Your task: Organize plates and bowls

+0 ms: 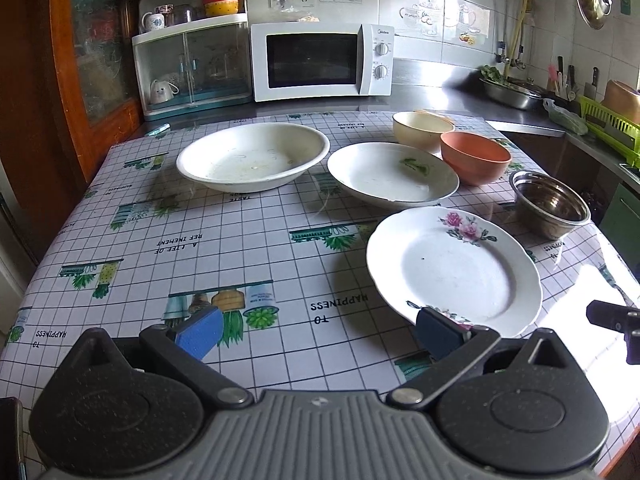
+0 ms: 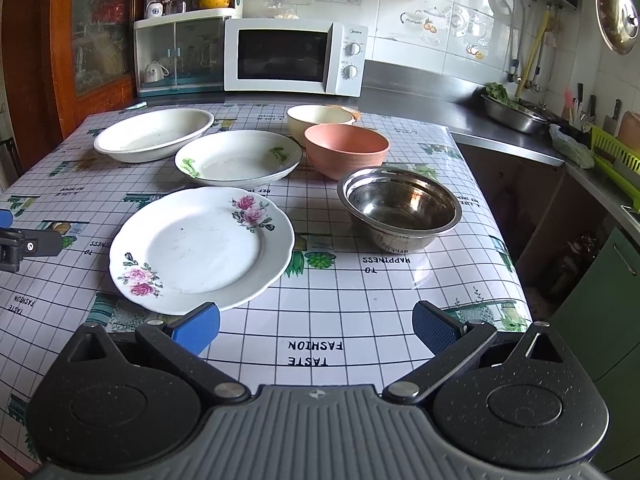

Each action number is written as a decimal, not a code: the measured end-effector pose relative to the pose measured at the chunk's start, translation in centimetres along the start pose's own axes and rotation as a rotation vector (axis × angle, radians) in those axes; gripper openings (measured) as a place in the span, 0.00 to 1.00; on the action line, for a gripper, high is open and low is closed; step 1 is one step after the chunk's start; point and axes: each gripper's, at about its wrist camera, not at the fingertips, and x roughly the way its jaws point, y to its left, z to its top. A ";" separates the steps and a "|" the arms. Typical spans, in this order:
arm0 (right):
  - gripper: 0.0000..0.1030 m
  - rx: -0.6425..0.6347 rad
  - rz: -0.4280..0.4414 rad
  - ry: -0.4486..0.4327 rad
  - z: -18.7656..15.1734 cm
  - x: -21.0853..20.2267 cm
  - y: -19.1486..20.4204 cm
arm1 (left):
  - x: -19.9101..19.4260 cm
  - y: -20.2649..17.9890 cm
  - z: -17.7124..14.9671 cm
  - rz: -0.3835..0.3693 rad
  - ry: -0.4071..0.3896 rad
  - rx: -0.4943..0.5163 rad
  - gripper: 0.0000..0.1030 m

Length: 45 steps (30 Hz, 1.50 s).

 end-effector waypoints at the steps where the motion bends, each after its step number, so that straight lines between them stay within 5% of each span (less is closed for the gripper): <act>1: 1.00 -0.002 0.001 -0.002 0.1 -0.1 0.1 | 0.0 -0.1 0.0 -0.001 0.000 0.003 1.00; 45: 1.00 -0.021 0.037 -0.013 1.3 0.5 1.0 | 0.4 -1.4 1.5 -0.025 0.009 0.032 1.00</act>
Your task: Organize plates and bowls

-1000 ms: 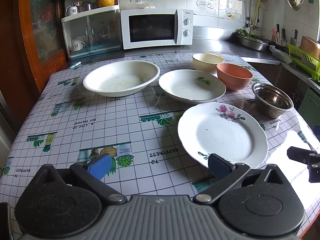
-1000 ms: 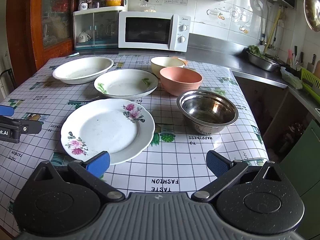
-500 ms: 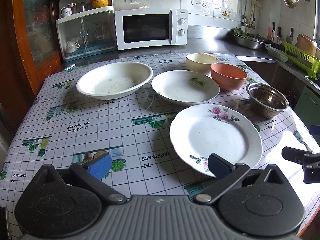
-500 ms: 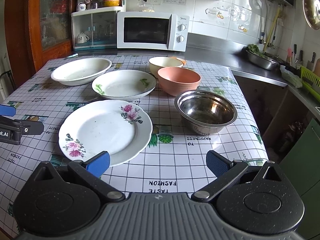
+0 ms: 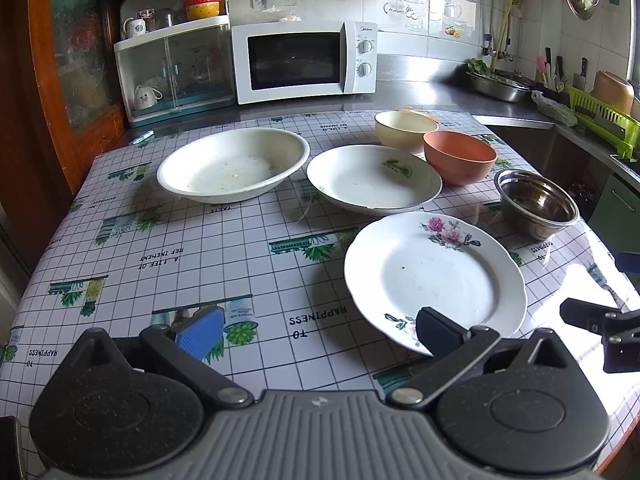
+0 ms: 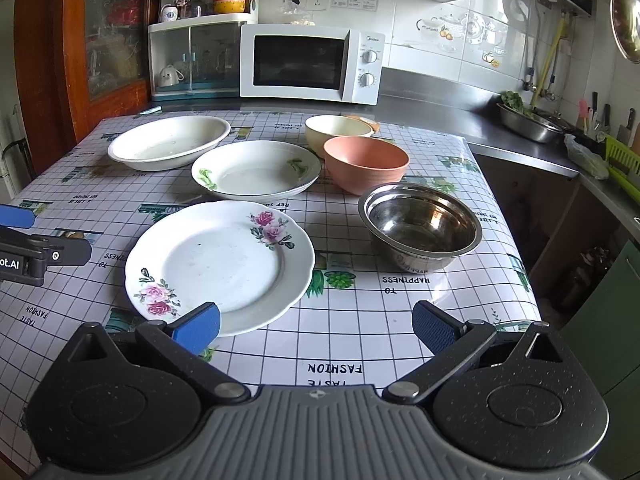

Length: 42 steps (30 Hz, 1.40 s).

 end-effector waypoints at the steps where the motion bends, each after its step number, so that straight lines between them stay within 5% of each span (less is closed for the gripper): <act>1: 1.00 0.000 0.002 0.000 0.0 0.0 0.1 | 0.0 0.0 0.0 0.000 0.001 0.001 1.00; 42: 1.00 -0.029 0.023 -0.011 1.6 1.6 1.1 | 2.2 0.7 1.2 0.011 0.006 0.015 0.99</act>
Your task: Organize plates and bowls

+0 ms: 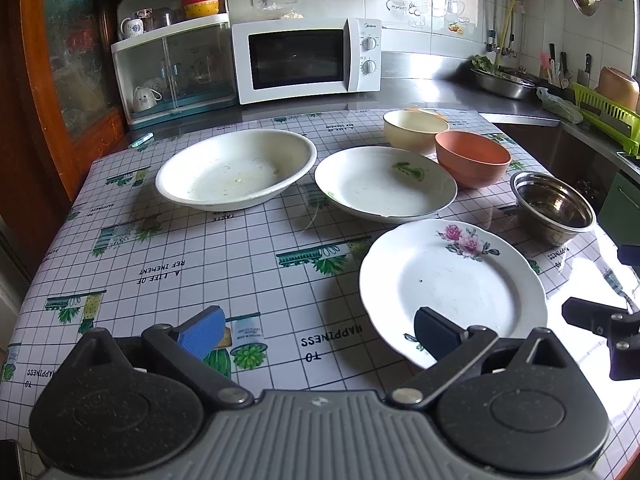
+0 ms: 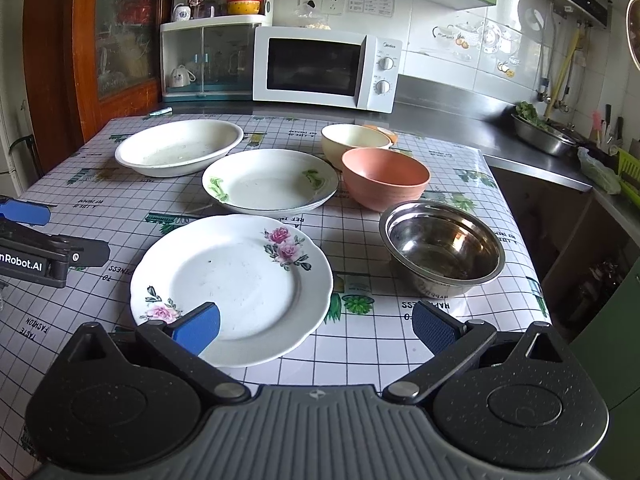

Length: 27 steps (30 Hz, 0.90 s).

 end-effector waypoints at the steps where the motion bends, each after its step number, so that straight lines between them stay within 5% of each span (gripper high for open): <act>1: 1.00 0.000 0.000 0.000 0.0 0.1 0.0 | 0.1 0.0 0.0 0.000 0.001 0.002 0.98; 27: 1.00 -0.037 0.010 0.010 2.3 3.0 -0.5 | 2.2 0.1 2.3 0.017 0.001 0.034 0.95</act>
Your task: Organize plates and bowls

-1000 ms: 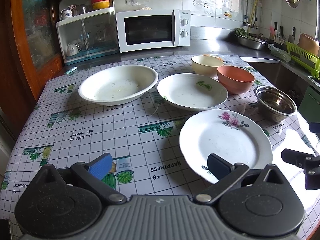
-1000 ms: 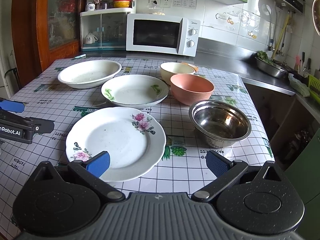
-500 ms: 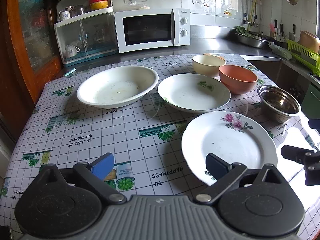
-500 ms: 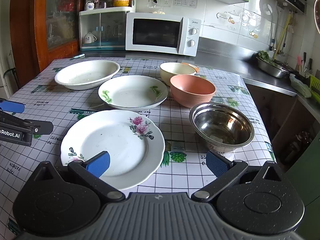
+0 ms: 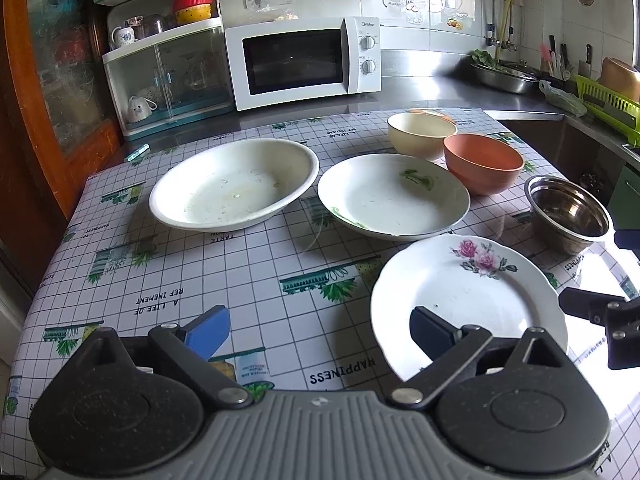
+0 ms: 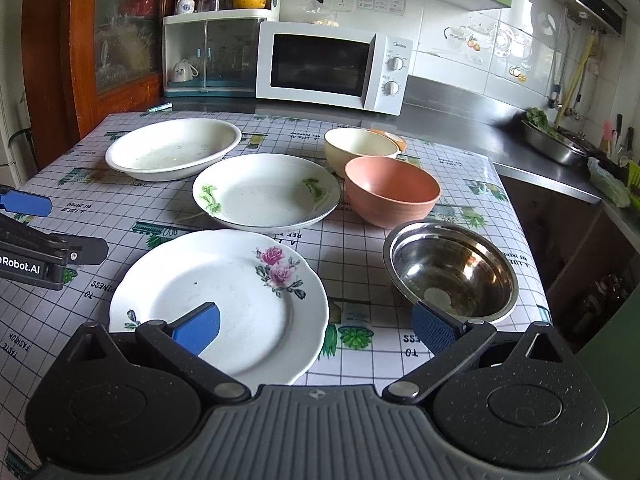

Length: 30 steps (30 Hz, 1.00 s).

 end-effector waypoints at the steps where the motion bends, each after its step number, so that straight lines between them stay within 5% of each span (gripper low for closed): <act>1: 1.00 -0.003 0.002 0.002 0.2 0.2 0.0 | 0.2 0.1 0.2 -0.001 0.002 -0.001 0.95; 30: 1.00 -0.033 0.096 0.080 9.7 10.6 -0.3 | 8.0 4.3 8.2 0.067 0.074 -0.069 0.92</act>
